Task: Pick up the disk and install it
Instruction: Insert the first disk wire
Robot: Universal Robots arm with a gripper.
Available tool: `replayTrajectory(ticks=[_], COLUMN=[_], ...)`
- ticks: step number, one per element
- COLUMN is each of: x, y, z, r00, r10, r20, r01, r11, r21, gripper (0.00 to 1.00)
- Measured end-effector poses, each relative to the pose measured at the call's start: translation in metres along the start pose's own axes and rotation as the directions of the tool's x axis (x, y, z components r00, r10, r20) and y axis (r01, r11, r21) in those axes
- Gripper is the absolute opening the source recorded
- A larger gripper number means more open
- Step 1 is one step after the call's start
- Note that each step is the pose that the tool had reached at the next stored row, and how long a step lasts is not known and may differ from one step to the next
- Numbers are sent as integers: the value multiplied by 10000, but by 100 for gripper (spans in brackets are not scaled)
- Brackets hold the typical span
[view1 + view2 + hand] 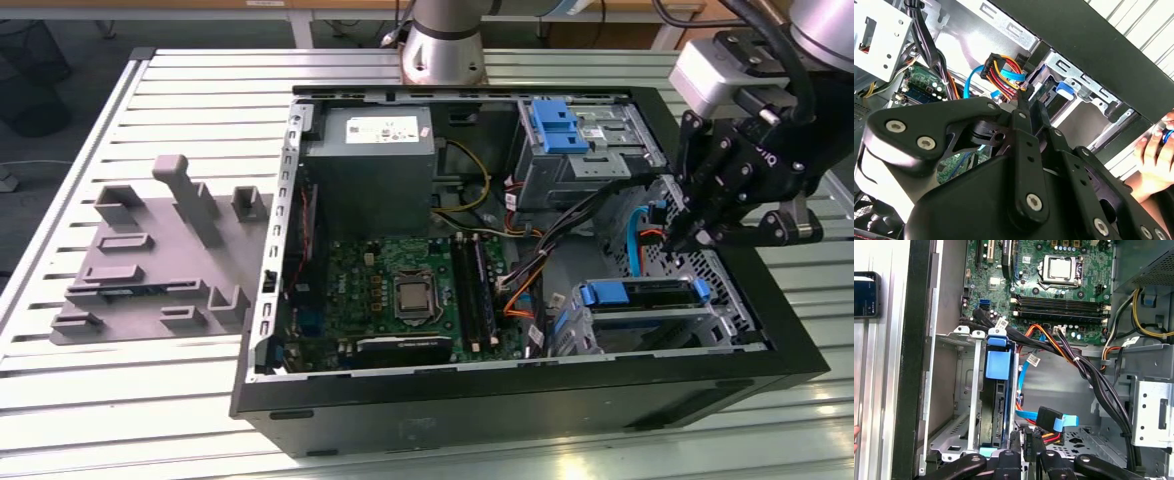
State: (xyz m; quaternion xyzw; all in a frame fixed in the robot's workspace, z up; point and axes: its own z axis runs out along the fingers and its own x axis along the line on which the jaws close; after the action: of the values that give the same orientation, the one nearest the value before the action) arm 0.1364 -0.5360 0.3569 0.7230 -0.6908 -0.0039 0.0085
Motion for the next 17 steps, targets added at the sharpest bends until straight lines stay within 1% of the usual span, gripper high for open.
replayTrajectory(ticks=[9, 10, 11, 12, 14, 15, 17], x=[-3, -8, -14, -25, -37, -39, -41], y=[0, 0, 0, -1, -2, -2, -2], z=[-12, -12, -11, -8, 6, 15, 31], r00=[10000, 10000, 10000, 10000, 9999, 9999, 9998], r10=[0, 0, 0, 2, 7, 8, 9], r20=[5, 3, -3, -17, -102, -159, -209], r01=[0, 0, 0, -2, -7, -8, -10], r11=[10000, 10000, 10000, 10000, 10000, 10000, 10000], r21=[0, 0, 0, -1, -4, -7, -9], gripper=[24, 31, 31, 31, 31, 31, 31])
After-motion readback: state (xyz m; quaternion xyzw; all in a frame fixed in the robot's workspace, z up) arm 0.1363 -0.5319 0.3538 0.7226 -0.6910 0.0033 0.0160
